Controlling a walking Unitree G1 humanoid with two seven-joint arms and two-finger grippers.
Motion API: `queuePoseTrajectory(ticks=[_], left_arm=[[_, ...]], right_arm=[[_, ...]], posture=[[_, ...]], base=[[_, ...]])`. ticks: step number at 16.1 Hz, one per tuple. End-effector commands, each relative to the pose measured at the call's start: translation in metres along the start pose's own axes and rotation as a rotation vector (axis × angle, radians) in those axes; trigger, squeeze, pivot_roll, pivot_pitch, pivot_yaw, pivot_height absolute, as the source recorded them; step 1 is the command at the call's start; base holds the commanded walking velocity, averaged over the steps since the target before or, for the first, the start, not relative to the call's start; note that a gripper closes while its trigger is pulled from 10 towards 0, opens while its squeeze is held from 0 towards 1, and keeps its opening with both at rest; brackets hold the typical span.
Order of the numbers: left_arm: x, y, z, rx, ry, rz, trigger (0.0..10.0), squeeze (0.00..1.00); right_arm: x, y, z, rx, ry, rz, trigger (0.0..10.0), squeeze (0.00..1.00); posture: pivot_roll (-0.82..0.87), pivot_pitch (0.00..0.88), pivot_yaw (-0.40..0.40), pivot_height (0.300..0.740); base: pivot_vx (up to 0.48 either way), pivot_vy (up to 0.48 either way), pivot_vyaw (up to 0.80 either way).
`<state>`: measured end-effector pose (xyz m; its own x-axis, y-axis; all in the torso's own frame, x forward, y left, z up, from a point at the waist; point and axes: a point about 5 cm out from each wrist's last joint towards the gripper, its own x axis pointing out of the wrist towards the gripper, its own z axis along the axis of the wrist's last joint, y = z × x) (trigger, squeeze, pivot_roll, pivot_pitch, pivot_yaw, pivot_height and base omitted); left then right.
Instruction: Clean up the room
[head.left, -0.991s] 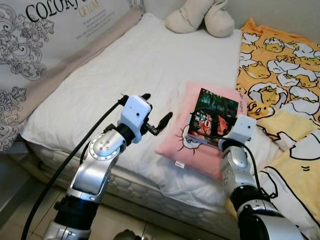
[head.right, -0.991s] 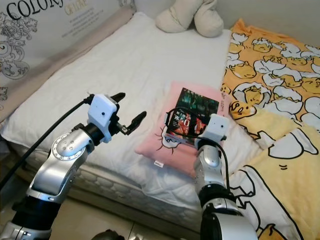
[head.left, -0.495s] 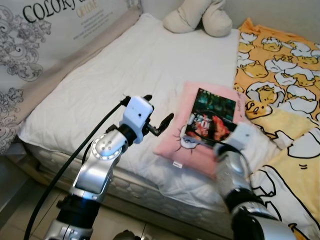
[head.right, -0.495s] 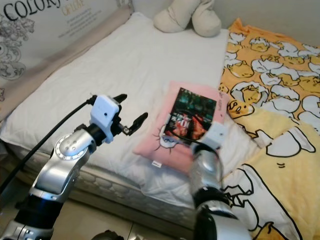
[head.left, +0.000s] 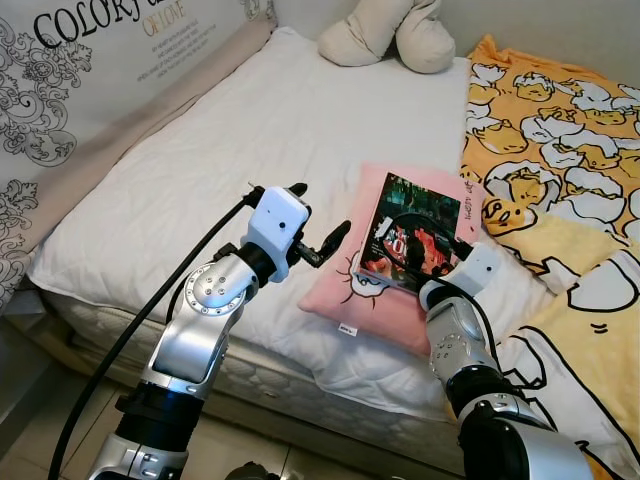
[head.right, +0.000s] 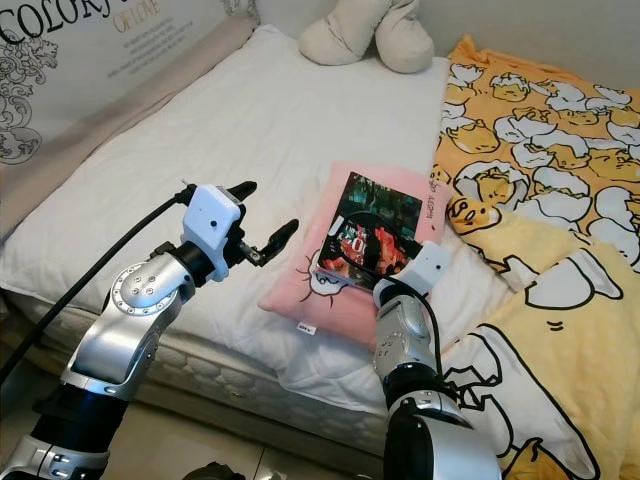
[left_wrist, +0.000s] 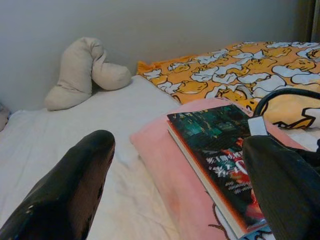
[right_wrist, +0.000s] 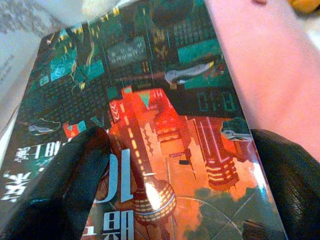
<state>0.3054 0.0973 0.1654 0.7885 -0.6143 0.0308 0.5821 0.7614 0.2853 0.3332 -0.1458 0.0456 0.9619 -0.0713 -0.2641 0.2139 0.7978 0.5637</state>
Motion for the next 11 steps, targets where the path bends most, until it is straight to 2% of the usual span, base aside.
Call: queuePoseTrajectory(ticks=[1,5,11], left_arm=[[0.0035,-0.0008,0.0027,0.013,-0.008,-0.015,10.0,0.00],[0.0049,-0.0017,0.0024,0.013,-0.007,-0.021,10.0,0.00],[0.0060,-0.0029,0.0012,0.014,-0.004,-0.027,10.0,0.00]], right_arm=[[-0.0006,0.0034,-0.0094,0.028,0.057,0.007,0.0,0.00],[-0.0016,0.0013,-0.0187,0.114,0.146,0.016,0.0,0.00],[0.0004,0.0007,-0.0124,0.117,0.138,0.034,0.0,0.00]], posture=[[0.20,0.000,-0.026,0.740],[0.19,0.000,-0.023,0.740],[0.18,0.000,-0.026,0.740]], base=[[0.000,0.000,0.00],[0.000,0.000,0.00],[0.000,0.000,0.00]])
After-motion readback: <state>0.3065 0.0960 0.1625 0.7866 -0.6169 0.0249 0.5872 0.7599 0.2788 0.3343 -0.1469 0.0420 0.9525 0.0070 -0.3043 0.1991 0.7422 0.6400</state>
